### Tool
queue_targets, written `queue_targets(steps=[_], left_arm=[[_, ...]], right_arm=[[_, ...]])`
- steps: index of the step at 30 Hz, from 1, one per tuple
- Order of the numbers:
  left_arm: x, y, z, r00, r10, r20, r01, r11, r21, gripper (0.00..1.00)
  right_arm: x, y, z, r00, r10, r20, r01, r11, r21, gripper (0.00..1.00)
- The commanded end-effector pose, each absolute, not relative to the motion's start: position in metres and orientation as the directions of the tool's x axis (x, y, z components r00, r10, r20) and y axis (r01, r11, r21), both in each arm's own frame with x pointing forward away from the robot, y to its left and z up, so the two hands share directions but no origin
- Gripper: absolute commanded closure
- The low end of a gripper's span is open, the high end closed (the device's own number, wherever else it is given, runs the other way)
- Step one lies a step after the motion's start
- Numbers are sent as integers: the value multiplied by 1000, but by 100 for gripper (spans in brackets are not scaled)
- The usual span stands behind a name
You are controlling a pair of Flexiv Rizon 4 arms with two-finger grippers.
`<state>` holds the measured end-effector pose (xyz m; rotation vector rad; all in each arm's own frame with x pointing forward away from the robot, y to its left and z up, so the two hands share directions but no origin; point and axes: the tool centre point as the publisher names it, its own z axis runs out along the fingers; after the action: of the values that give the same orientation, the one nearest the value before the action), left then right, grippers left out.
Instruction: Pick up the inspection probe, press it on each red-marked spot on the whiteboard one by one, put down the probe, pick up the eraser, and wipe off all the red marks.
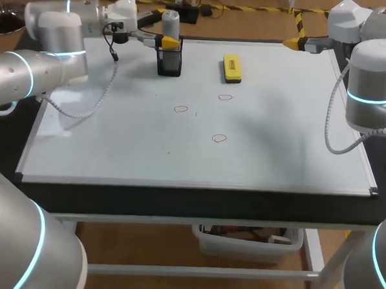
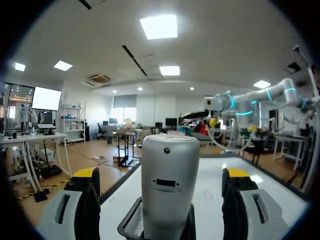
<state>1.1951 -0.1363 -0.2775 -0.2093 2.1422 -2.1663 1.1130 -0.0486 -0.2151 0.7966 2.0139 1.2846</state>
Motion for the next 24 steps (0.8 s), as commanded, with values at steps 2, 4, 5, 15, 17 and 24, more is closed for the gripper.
queue_targets(steps=[2, 4, 5, 15, 17, 24], left_arm=[[1205, -141, -285, -988, -149, 43, -40, -26, -999, 0], [1206, -142, -284, -988, -151, 44, -41, -27, -999, 0], [1206, -142, -284, -987, -152, 45, -41, -27, -999, 0], [1207, -143, -283, -988, -146, 48, -44, -35, -998, 5], [1207, -142, -284, -988, -145, 51, -46, -33, -998, 28], [1205, -141, -286, -992, -114, 48, -44, -34, -998, 100]], right_arm=[[1113, -49, -216, -631, 756, -175, 159, 346, 924, 0], [1113, -49, -216, -631, 756, -175, 159, 346, 924, 0], [1113, -49, -216, -631, 756, -175, 159, 346, 924, 0], [1113, -49, -216, -631, 756, -175, 159, 346, 924, 0], [1113, -49, -216, -631, 756, -175, 159, 346, 924, 0], [1113, -49, -216, -631, 756, -175, 159, 346, 924, 0]])
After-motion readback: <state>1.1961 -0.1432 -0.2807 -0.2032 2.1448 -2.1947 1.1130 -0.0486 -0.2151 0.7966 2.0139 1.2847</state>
